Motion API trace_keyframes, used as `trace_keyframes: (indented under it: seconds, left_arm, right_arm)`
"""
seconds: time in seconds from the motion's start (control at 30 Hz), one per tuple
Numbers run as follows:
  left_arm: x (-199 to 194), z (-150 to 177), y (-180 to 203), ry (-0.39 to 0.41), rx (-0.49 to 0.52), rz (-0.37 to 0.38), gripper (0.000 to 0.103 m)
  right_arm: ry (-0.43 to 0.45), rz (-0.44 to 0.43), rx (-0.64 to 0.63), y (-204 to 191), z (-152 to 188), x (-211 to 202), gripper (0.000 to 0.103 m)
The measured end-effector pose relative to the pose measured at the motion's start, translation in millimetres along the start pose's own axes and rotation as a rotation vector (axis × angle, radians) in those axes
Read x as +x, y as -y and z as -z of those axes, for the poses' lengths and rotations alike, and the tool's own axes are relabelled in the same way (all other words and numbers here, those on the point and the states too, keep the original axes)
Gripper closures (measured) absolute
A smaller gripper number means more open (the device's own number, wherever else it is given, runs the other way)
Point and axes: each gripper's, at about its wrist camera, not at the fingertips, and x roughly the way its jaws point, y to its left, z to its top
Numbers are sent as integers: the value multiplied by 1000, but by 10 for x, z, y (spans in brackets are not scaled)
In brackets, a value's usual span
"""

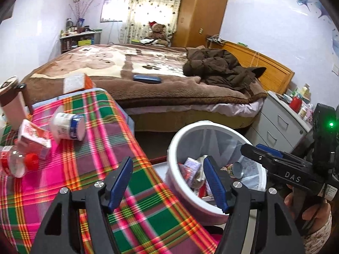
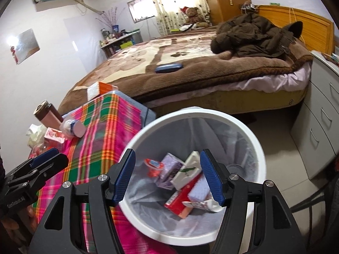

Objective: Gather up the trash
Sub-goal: 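Move both open tools back over the table toward the bottle and yogurt cup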

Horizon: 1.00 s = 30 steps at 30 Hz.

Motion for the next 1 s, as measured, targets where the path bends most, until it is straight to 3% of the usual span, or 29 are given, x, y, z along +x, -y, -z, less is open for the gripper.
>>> trace_keyframes:
  seconds: [0.3,1.0]
  left_arm:
    - [-232,18,-351,42,-38,-81,30]
    - [-614,138,-1692,56,-272,-309,25]
  right_arm:
    - [68,-28,-119,-386,-39,9,38]
    - [-10,-176,-279,-1323,-189,590,38]
